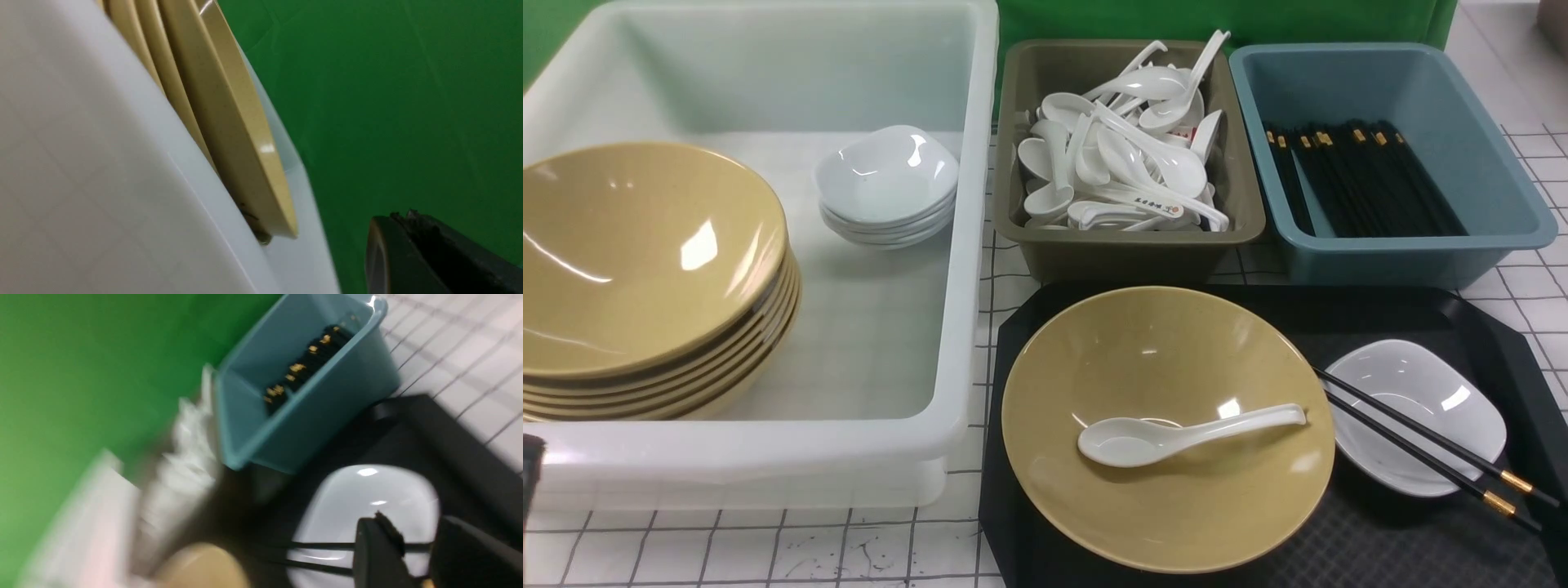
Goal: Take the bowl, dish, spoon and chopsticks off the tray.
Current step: Use the right arm to grab the chopsticks
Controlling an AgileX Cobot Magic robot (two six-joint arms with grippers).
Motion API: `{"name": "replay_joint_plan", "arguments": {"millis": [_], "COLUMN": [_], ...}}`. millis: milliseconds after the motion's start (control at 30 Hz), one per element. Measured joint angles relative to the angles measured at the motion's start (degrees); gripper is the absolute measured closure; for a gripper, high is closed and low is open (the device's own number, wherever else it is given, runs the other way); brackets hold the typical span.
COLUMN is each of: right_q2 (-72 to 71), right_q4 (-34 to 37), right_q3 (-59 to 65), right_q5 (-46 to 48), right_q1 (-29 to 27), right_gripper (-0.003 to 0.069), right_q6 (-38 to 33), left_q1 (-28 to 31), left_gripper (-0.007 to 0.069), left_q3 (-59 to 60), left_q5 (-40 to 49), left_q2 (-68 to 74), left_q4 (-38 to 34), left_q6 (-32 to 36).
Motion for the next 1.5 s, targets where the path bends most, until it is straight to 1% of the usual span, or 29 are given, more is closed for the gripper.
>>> {"name": "replay_joint_plan", "arguments": {"millis": [33,67,133,267,367,467,500,533,567,600,633,667,733,767,833,867,933,967,1033,1100,1133,1167,1200,1300,1367,1433,1467,1500], "right_q2": [0.00,0.00,0.00,0.00,0.00,0.00,0.00,0.00,0.18,0.27,2.35,4.36,9.29,11.25,18.34,21.26,28.37,34.37,38.20,44.67,45.21,49.76,50.23,56.85,60.90,64.80,67.45,68.19], "right_q4": [0.49,0.74,0.90,0.84,1.06,1.24,1.32,1.32,1.32,1.32,1.32,1.32,1.32,1.32,1.32,1.32,1.32,1.26,1.26,1.26,1.26,1.26,1.26,1.69,1.68,1.74,1.79,1.79], "right_q3": [0.00,0.00,0.00,0.00,0.00,0.07,-0.87,-2.25,-4.75,-5.23,-10.10,-12.96,-18.29,-20.15,-26.51,-29.11,-35.65,-41.23,-44.63,-49.81,-49.81,-52.75,-53.01,-55.67,-56.01,-56.25,-56.21,-56.21], "right_q5": [-0.13,-0.13,-0.14,0.04,-0.12,-2.44,-2.48,-1.64,0.15,0.50,4.26,6.70,11.17,12.58,17.54,18.83,23.37,28.14,31.71,37.97,38.44,41.71,42.36,46.07,47.43,48.10,48.10,48.10], "right_q1": [0.00,0.00,0.00,0.00,0.00,0.00,0.29,0.75,1.66,1.66,3.03,3.86,5.30,5.84,6.84,6.93,6.97,6.99,6.99,7.10,7.10,7.22,7.22,7.43,8.25,9.57,10.68,10.97], "right_gripper": [0.0421,0.0421,0.0421,0.0421,0.0421,0.0421,0.0421,0.0425,0.0435,0.0437,0.0465,0.0489,0.0548,0.0568,0.0614,0.0620,0.0623,0.0623,0.0623,0.0623,0.0623,0.0623,0.0623,0.0610,0.0585,0.0540,0.0490,0.0466], "right_q6": [4.19,6.25,7.22,4.29,3.62,-1.04,-6.43,-10.10,-14.61,-15.36,-21.67,-25.81,-34.34,-36.84,-44.24,-46.99,-53.72,-58.20,-61.16,-63.65,-63.79,-65.07,-65.17,-67.43,-69.34,-71.36,-73.02,-73.78], "left_q1": [0.00,0.00,0.00,0.00,0.00,0.00,0.00,0.00,0.00,0.00,0.00,0.00,0.00,0.00,0.00,0.00,0.00,0.00,0.00,-0.27,-0.36,-2.06,-2.06,-9.07,-15.20,-19.79,-24.06,-25.06], "left_gripper": [0.0631,0.0631,0.0631,0.0631,0.0631,0.0631,0.0631,0.0631,0.0631,0.0631,0.0631,0.0631,0.0631,0.0631,0.0631,0.0631,0.0631,0.0631,0.0631,0.0631,0.0631,0.0631,0.0631,0.0631,0.0631,0.0631,0.0631,0.0631], "left_q3": [0.00,0.00,0.00,0.00,0.00,-0.97,-3.47,-5.60,-8.48,-8.48,-13.16,-15.86,-21.13,-22.69,-28.35,-29.94,-35.43,-39.93,-44.26,-48.52,-48.93,-52.61,-52.61,-57.30,-60.51,-63.03,-65.65,-66.29], "left_q5": [-0.59,-0.94,-1.22,-1.93,-2.45,-1.79,-0.63,0.29,2.03,2.03,5.02,7.37,12.87,15.37,22.48,24.76,32.53,39.18,43.67,47.83,48.49,50.07,50.07,51.03,51.86,52.44,52.79,52.80], "left_q2": [0.00,0.00,0.00,0.00,0.00,0.00,0.00,0.00,0.00,0.00,0.36,1.38,5.73,7.55,15.63,18.01,26.10,33.00,37.99,43.61,44.18,49.36,49.36,56.98,62.28,66.25,70.13,71.07], "left_q4": [-2.42,-3.94,-5.55,-7.21,-7.59,-6.24,-3.07,-0.28,4.16,4.16,9.36,12.47,18.35,20.62,26.36,27.30,31.33,33.98,35.33,35.99,35.99,35.47,35.47,32.33,30.53,29.50,28.78,28.77], "left_q6": [-0.14,-0.08,0.23,0.37,0.37,1.66,3.84,5.84,8.56,8.56,12.61,14.64,17.79,18.50,20.09,20.40,21.58,22.92,25.10,28.19,28.50,31.74,31.74,37.91,41.87,44.24,45.86,46.19]}}
